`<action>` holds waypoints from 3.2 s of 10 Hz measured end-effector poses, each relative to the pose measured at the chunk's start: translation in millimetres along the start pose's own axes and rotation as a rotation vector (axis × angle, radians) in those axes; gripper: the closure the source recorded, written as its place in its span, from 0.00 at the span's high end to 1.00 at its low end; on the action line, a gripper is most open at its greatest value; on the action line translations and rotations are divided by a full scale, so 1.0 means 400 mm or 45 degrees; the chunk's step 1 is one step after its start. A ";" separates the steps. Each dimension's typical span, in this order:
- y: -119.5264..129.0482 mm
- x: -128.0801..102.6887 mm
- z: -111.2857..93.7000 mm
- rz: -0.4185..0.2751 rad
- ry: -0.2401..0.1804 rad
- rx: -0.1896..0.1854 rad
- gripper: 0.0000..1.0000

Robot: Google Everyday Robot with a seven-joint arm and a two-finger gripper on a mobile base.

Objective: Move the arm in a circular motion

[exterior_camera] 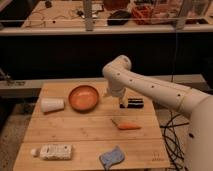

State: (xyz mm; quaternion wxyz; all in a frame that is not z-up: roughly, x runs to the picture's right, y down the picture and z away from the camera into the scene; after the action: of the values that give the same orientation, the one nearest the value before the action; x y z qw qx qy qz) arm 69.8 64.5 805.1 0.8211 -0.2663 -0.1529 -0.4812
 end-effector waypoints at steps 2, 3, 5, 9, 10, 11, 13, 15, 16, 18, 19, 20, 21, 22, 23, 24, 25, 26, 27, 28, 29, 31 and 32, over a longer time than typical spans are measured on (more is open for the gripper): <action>0.016 0.028 -0.006 0.024 0.005 -0.004 0.80; 0.042 0.048 -0.006 0.040 0.000 -0.002 0.80; 0.087 0.082 -0.013 0.079 -0.007 -0.011 0.80; 0.166 0.118 -0.017 0.134 -0.019 -0.008 0.80; 0.195 0.117 -0.014 0.146 -0.024 -0.017 0.80; 0.206 0.111 -0.012 0.150 -0.028 -0.019 0.80; 0.209 0.104 -0.008 0.164 -0.031 -0.014 0.80; 0.231 0.093 0.000 0.170 -0.036 -0.015 0.80; 0.254 0.069 0.002 0.175 -0.041 -0.017 0.77; 0.256 0.051 0.005 0.171 -0.046 -0.014 0.61; 0.254 0.045 0.007 0.173 -0.048 -0.011 0.59; 0.260 0.041 0.008 0.175 -0.046 -0.011 0.61; 0.268 0.035 0.006 0.174 -0.042 -0.011 0.67; 0.280 0.012 0.003 0.171 -0.044 -0.010 0.77; 0.294 -0.003 0.003 0.172 -0.046 -0.011 0.80; 0.297 -0.009 0.004 0.171 -0.047 -0.010 0.78; 0.298 -0.007 0.003 0.170 -0.045 -0.009 0.78; 0.298 -0.006 0.003 0.162 -0.047 -0.007 0.80; 0.305 -0.005 0.002 0.157 -0.042 -0.010 0.80; 0.312 -0.014 0.005 0.152 -0.043 -0.016 0.80; 0.300 -0.038 0.006 0.144 -0.042 -0.016 0.80; 0.302 -0.067 0.008 0.138 -0.041 -0.017 0.80; 0.308 -0.068 0.009 0.136 -0.035 -0.020 0.80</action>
State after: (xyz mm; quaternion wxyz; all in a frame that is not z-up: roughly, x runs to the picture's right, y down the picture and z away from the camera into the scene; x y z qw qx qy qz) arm 163.8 134.7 758.4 0.8414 -0.2870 -0.1461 -0.4341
